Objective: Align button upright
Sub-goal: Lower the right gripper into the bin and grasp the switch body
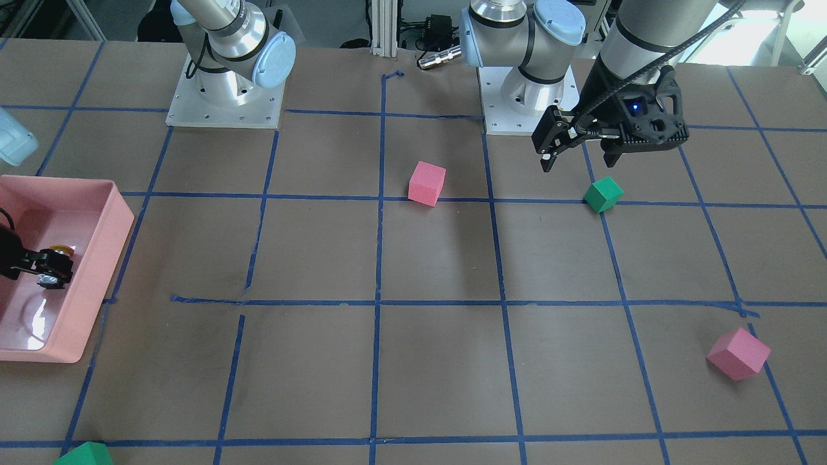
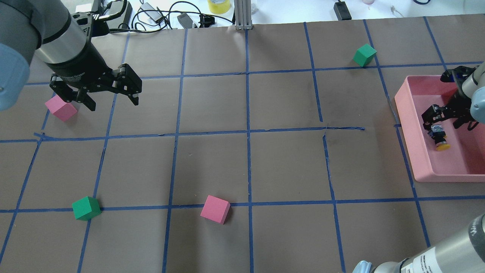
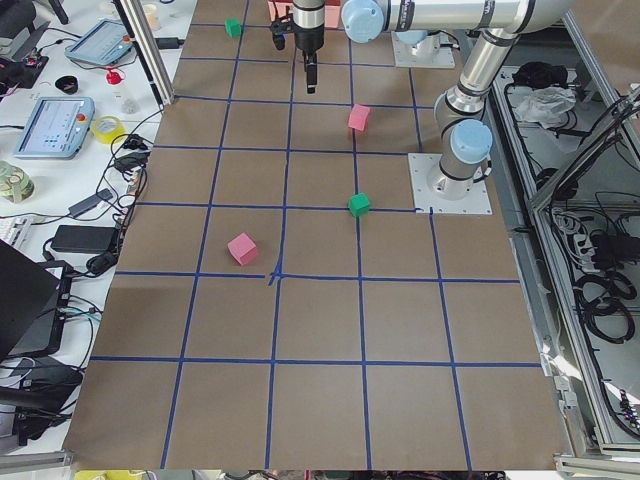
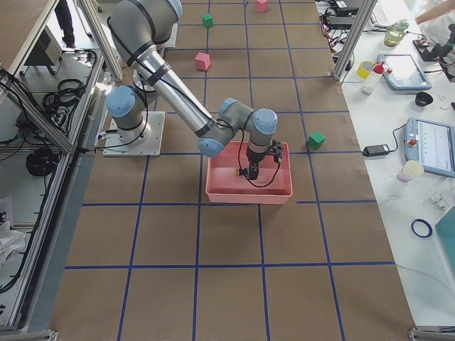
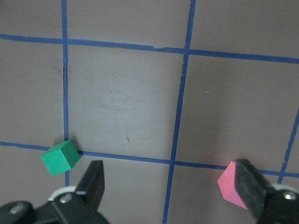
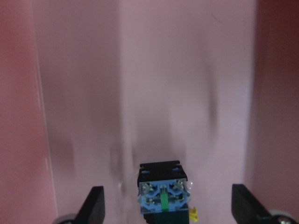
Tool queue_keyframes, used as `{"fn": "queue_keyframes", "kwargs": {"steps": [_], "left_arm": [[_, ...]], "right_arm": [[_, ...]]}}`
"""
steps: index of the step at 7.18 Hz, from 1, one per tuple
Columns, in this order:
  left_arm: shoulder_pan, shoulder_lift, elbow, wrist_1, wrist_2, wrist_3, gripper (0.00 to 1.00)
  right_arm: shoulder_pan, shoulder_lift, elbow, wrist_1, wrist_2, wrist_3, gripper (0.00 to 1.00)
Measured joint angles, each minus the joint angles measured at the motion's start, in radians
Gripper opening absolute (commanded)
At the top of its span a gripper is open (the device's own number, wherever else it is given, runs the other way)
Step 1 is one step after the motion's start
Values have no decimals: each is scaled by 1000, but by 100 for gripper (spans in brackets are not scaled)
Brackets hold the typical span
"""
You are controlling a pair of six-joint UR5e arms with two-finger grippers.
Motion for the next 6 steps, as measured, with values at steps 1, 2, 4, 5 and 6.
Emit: {"fn": "queue_keyframes", "kwargs": {"steps": [1, 2, 4, 5, 6], "left_arm": [[3, 7, 0, -15, 0, 3, 100], [3, 12, -2, -31, 5, 4, 100], [2, 14, -6, -38, 18, 3, 100], [2, 14, -7, -38, 19, 2, 100], [1, 14, -7, -38, 21, 2, 100]], "right_arm": [[0, 2, 0, -1, 2, 0, 95], [0, 3, 3, -1, 3, 0, 95], [0, 4, 20, -2, 4, 0, 75], [0, 4, 27, -2, 4, 0, 47], [0, 4, 32, -1, 3, 0, 26]]}}
